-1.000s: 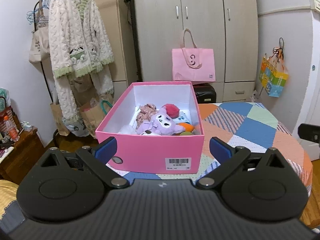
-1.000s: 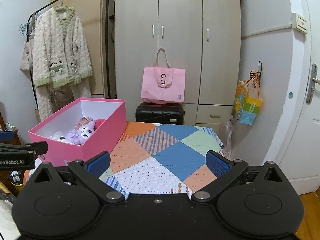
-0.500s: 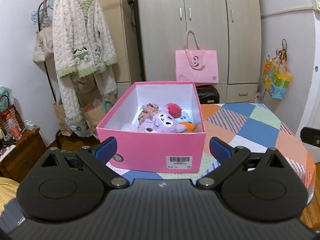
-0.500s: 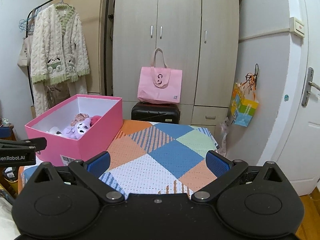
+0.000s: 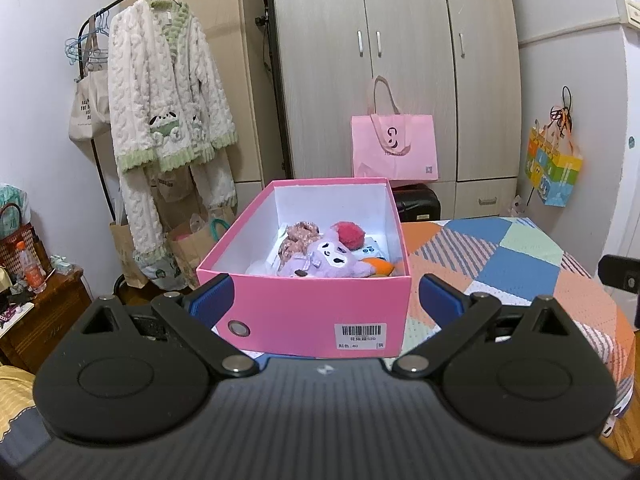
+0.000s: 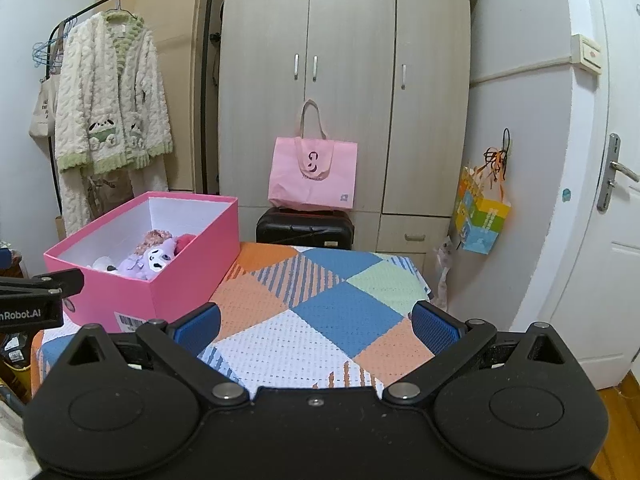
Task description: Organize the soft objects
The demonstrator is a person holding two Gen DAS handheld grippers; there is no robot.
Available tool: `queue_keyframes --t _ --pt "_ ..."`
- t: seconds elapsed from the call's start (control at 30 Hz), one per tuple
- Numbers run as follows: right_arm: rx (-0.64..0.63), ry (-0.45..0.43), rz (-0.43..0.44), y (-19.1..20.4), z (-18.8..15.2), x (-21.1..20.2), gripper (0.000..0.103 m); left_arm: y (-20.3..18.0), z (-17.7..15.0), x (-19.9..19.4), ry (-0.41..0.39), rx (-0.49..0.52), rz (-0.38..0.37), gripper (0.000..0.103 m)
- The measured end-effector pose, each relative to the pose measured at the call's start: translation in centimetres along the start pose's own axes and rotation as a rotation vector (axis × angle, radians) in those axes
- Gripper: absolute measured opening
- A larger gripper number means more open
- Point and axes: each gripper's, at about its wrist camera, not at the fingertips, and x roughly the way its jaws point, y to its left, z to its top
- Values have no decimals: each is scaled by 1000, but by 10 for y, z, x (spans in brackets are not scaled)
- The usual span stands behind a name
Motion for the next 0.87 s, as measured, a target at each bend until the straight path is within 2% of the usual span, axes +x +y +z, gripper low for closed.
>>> queue_keyframes --t 0.17,0.87 --pt "-11 -21 -17 3 -1 -1 103 0 0 0 -8 -1 8 100" --pt "0 -6 -21 1 -2 3 103 4 -2 3 10 -23 2 100"
